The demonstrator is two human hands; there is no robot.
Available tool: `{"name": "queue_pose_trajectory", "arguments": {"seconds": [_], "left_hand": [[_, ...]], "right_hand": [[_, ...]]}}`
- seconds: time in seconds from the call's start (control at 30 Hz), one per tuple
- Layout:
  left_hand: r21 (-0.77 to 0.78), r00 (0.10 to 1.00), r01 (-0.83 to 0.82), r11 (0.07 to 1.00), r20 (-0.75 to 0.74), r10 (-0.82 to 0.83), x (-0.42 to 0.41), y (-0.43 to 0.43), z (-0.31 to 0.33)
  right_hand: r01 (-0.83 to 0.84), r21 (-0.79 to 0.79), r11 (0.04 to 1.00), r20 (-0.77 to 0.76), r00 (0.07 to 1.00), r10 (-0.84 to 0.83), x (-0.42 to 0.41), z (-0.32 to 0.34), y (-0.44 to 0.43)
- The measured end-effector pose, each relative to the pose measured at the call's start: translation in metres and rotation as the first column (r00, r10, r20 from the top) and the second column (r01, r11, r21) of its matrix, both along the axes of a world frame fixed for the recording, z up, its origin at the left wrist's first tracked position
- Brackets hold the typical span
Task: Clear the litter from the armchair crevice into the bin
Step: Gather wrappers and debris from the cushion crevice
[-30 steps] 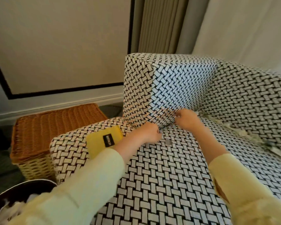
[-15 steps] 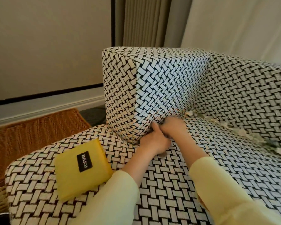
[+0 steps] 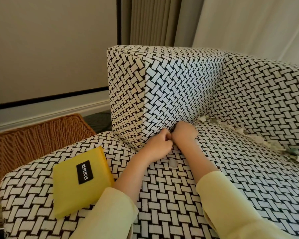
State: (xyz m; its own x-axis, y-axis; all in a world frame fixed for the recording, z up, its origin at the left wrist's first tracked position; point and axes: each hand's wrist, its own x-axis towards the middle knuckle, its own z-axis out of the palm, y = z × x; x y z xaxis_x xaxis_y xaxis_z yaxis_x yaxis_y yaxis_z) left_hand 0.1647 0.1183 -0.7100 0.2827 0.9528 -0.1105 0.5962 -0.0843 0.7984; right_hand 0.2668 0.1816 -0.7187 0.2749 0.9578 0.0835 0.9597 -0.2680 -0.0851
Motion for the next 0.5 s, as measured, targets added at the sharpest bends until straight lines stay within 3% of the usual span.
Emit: {"name": "queue_pose_trajectory", "arguments": {"seconds": [0.07,0.13,0.27,0.4,0.43,0.5], "left_hand": [[-0.088,0.998,0.062,0.994,0.021,-0.061,-0.007,-0.001,0.004],[-0.133,0.982,0.159,0.978,-0.076,-0.17,-0.013,-0.004,0.009],[-0.056,0.968,0.172,0.984,-0.177,-0.179,-0.017,-0.006,0.013],[0.024,0.966,0.108,0.994,-0.239,-0.1,-0.01,-0.011,0.02],[0.038,0.958,0.101,0.994,-0.273,-0.087,-0.008,-0.012,0.022],[0.072,0.942,0.081,0.994,-0.331,-0.053,-0.004,-0.014,0.023]], "right_hand": [[-0.036,0.005,0.999,0.001,0.999,0.036,0.0,0.002,-0.001],[-0.089,0.006,0.996,0.033,0.995,0.089,0.0,0.006,-0.003],[-0.134,0.04,0.99,-0.046,0.99,0.136,0.003,0.013,-0.007],[-0.117,0.072,0.991,-0.363,0.922,0.135,0.027,0.023,-0.01],[-0.114,0.061,0.992,-0.488,0.863,0.13,0.035,0.025,-0.011],[-0.117,0.016,0.993,-0.748,0.657,0.089,0.051,0.028,-0.015]]}}
